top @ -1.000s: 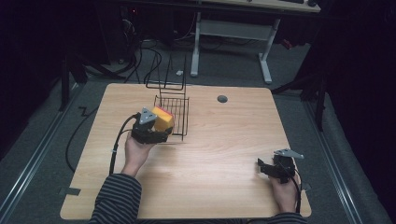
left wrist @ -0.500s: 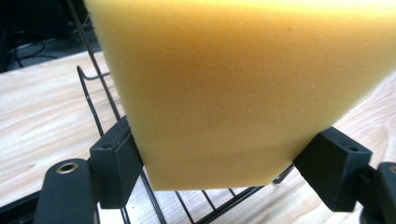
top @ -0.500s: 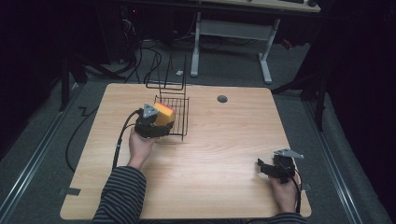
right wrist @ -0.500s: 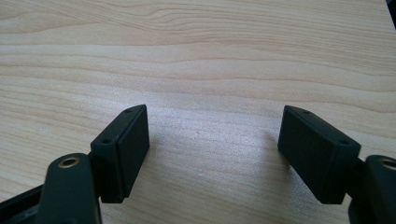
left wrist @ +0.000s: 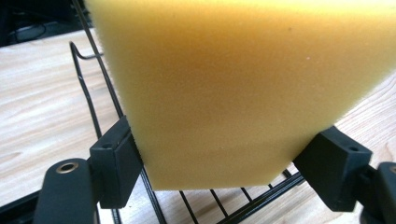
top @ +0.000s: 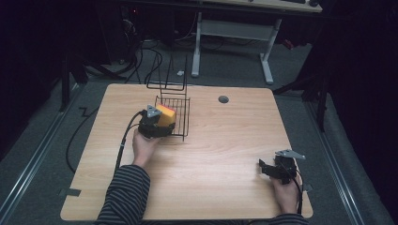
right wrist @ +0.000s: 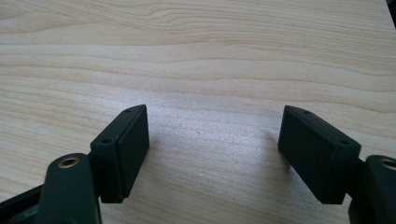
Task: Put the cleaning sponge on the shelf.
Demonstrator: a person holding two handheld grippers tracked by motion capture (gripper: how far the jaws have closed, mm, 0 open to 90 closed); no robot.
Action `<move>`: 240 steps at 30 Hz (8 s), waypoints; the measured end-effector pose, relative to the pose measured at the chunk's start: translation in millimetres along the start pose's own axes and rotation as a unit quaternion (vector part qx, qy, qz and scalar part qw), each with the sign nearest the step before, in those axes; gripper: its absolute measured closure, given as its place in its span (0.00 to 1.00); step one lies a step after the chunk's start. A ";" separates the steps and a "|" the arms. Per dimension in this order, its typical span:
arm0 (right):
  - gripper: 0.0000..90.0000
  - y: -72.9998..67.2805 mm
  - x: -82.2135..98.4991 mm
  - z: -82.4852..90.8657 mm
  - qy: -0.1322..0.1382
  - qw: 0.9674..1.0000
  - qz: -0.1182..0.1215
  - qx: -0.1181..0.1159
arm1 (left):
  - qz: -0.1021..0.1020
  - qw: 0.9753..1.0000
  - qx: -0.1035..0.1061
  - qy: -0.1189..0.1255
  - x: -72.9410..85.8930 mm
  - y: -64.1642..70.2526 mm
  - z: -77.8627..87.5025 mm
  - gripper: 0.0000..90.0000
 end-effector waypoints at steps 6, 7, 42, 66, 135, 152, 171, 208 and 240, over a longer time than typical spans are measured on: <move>0.28 0.0 0.0 0.0 0.000 1.000 0.000 0.000 | -0.004 1.000 -0.002 -0.004 2.2 1.3 -4.5 0.26; 0.28 0.0 0.0 0.0 0.000 1.000 0.000 0.000 | -0.004 1.000 -0.002 -0.004 2.2 1.1 -4.7 0.25; 0.28 0.0 0.0 0.0 0.000 1.000 0.000 0.000 | 0.009 1.000 0.015 -0.006 2.3 -3.8 -6.9 0.19; 0.28 0.0 0.0 0.0 0.000 1.000 0.000 0.000 | 0.011 0.999 0.024 -0.022 1.8 -0.7 6.2 0.00; 0.28 0.0 0.0 0.0 0.000 1.000 0.000 0.000 | 0.050 0.997 0.027 0.047 37.2 -28.5 121.9 0.04; 0.28 0.0 0.0 -0.1 0.000 1.000 0.000 0.000 | 0.071 0.996 0.019 0.050 52.9 -40.6 130.6 0.05; 0.28 -0.1 0.0 -0.1 0.000 1.000 0.000 0.000 | 0.089 0.996 0.006 0.025 73.5 -58.4 130.9 0.08; 0.28 -0.1 -0.1 -0.1 0.000 1.000 0.000 0.000 | 0.110 0.993 -0.022 -0.030 103.1 -74.6 104.7 0.08; 0.28 -0.1 0.0 -0.1 0.000 1.000 0.000 0.000 | 0.044 0.993 -0.095 -0.059 109.9 -64.2 77.1 0.14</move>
Point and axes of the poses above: each handheld gripper's, and its own axes: z roughly backward along the jaws, x roughly out of its underside, y roughly to its right, the point moved 2 cm from there along -z, roughly forward along the jaws, and after that the axes turned 13 degrees about z, right-handed, at the moved point
